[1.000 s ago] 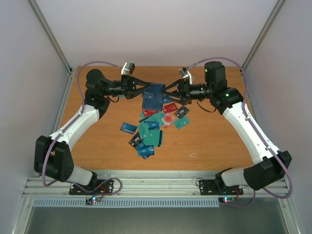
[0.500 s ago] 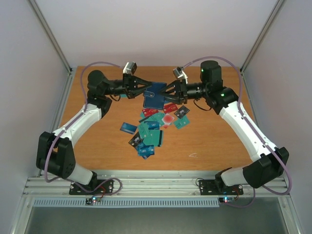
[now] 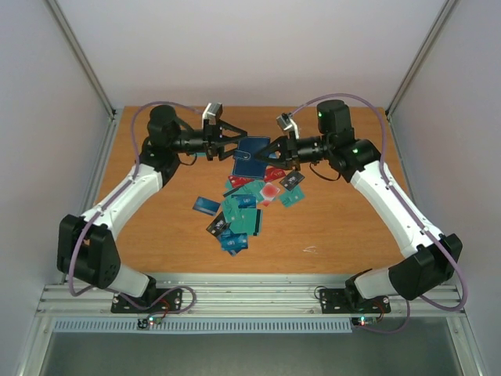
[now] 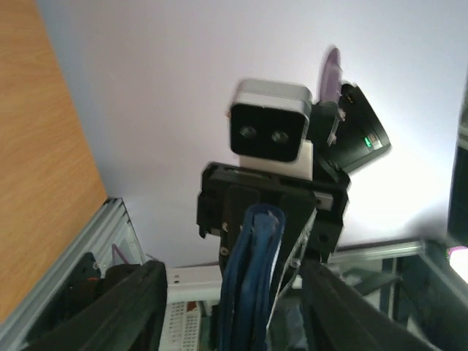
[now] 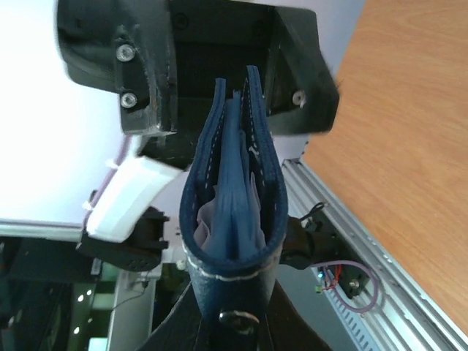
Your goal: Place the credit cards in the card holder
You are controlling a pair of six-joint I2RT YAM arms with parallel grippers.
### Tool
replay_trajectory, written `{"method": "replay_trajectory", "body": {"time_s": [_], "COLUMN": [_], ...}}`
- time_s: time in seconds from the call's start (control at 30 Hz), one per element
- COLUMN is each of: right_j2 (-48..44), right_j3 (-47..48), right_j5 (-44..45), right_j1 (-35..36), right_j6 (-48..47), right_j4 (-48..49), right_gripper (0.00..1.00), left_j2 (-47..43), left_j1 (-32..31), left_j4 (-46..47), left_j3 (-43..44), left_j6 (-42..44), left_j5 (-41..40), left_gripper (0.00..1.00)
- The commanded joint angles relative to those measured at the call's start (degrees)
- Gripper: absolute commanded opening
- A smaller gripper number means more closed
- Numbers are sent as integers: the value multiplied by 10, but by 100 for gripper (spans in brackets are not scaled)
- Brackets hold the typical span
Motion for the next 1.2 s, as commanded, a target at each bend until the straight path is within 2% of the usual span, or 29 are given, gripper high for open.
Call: {"method": "replay_trajectory", "body": {"time_s": [0.0, 0.07, 0.13, 0.27, 0.4, 0.67, 0.93, 1.17], "right_j2": [12, 22, 35, 60, 67, 79, 82, 79], "right_j3": [48, 64, 77, 81, 83, 96, 95, 94], "right_j5": [62, 114, 172, 244, 252, 240, 248, 233], "right_j1": [3, 4, 4, 5, 7, 25, 53, 59], "right_j6": [-69, -100, -119, -125, -117, -102, -89, -81], "right_j4": [-128, -200, -263, -328, -335, -335, -333, -334], "right_gripper": [1, 1, 1, 1, 1, 1, 1, 1], "left_j2": [-42, -41, -38, -44, -55, -36, -10, -6], "left_j1": [-6, -15, -30, -80, -129, -206, -247, -268], "left_j4": [-419, -601, -714, -808, -824, -831, -826, -825], "left_j3": [93, 144, 181, 216, 224, 226, 228, 209], "left_j6": [315, 451, 555, 655, 699, 762, 795, 797], "left_j5": [-76, -159, -250, -386, -466, -533, -567, -687], "left_gripper": [59, 64, 66, 68, 67, 66, 66, 56]}}
